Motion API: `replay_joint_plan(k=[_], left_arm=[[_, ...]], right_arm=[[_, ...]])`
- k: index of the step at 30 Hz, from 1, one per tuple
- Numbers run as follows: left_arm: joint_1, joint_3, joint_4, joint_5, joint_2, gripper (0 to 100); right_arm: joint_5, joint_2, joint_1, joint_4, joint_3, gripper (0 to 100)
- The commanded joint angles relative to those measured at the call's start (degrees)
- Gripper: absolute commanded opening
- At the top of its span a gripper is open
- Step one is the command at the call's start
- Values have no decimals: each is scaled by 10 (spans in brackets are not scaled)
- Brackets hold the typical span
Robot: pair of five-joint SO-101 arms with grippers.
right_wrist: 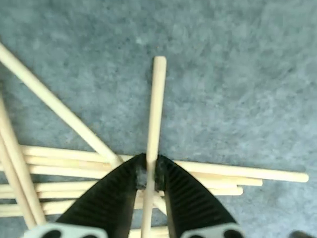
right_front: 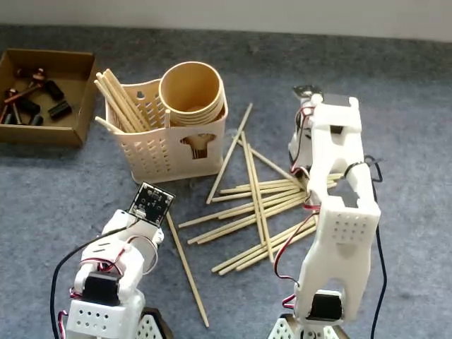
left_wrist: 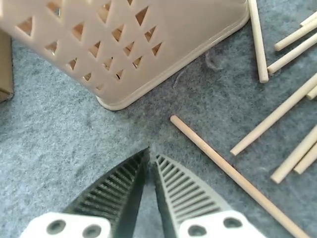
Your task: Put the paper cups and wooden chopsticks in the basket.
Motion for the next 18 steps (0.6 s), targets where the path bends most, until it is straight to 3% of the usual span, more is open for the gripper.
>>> replay_joint_plan(k=[1, 9, 18], left_arm=[[-6, 11, -12, -4, -6, 14], [-6, 11, -13, -4, -6, 14], [-6, 11, -13, -4, -6, 14]], right_arm=[[-21, -27, -5, 52, -46, 6], [-38, -60, -5, 131, -111, 6], [-105, -199, -7, 134, -84, 6]])
